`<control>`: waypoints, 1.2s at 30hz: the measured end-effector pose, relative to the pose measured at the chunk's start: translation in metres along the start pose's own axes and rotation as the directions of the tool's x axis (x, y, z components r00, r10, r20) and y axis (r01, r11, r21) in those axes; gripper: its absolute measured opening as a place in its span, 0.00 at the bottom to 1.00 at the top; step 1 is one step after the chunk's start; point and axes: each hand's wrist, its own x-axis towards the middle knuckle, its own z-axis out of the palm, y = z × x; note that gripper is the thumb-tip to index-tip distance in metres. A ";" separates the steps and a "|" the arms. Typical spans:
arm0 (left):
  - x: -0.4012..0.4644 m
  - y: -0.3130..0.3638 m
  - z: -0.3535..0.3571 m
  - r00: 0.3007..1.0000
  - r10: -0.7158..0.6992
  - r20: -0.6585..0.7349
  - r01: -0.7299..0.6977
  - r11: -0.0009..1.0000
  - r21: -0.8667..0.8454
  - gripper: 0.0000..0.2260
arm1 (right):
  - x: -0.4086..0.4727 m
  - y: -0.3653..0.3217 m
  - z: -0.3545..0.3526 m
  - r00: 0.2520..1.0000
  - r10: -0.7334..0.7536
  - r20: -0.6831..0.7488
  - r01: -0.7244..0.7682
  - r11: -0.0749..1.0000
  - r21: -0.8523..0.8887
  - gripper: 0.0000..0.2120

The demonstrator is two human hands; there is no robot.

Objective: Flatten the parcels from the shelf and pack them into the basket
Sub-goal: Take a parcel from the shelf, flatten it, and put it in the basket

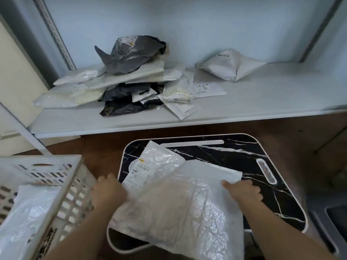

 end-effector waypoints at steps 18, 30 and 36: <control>0.060 0.069 0.019 0.986 -0.145 -0.079 0.047 0.707 -0.706 0.20 | 0.052 -0.052 -0.001 0.858 -0.327 -0.397 0.408 0.902 0.139 0.22; 0.001 0.069 0.093 0.727 0.677 -0.114 -0.649 0.731 0.210 0.26 | -0.013 -0.030 0.099 0.469 -0.880 0.070 0.761 0.363 -0.537 0.32; 0.009 0.072 0.099 0.721 0.669 -0.180 -0.613 0.737 0.285 0.26 | -0.004 -0.037 0.105 0.457 -0.889 0.026 0.724 0.355 -0.591 0.32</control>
